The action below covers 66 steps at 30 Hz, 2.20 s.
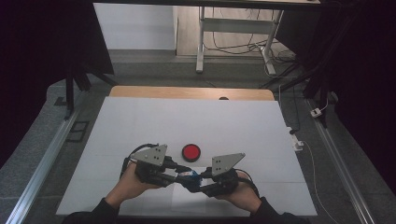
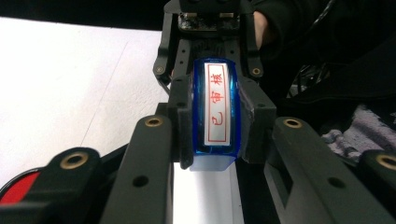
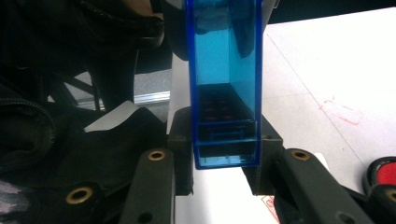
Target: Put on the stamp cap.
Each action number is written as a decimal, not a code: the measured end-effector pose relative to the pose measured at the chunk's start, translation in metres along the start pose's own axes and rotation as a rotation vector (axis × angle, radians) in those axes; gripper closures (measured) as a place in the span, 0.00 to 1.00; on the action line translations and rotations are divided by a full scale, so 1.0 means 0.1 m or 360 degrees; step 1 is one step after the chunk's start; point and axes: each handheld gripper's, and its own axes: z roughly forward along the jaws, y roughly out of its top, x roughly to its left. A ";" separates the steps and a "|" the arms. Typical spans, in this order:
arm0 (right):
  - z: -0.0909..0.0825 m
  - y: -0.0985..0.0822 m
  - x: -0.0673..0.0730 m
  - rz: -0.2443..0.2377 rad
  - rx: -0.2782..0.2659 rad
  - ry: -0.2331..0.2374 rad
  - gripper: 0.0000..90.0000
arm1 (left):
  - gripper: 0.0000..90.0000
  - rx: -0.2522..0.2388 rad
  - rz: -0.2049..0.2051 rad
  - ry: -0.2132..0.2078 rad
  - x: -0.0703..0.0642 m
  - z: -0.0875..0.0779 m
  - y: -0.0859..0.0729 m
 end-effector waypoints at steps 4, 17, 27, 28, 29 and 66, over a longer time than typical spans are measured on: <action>0.01 0.00 0.00 0.0018 0.0017 -0.0023 0.67 | 0.78 0.0017 -0.0002 0.0021 0.00 0.00 -0.01; -0.02 0.00 0.01 0.0080 0.0066 -0.0152 0.55 | 0.78 -0.0013 -0.0025 0.0078 -0.01 -0.07 0.00; -0.11 0.02 0.05 0.0148 0.0097 -0.0283 0.48 | 0.78 -0.0003 -0.0034 0.0124 -0.01 -0.09 0.00; -0.12 0.02 0.05 0.0156 0.0102 -0.0291 0.47 | 0.78 -0.0001 -0.0033 0.0129 -0.01 -0.09 0.00; -0.13 0.02 0.06 0.0165 0.0114 -0.0302 0.47 | 0.78 0.0003 -0.0033 0.0132 -0.01 -0.09 0.00; -0.75 -0.26 0.27 0.0444 0.0177 -0.0758 0.07 | 0.78 0.0027 -0.0087 0.0273 0.01 -0.19 -0.01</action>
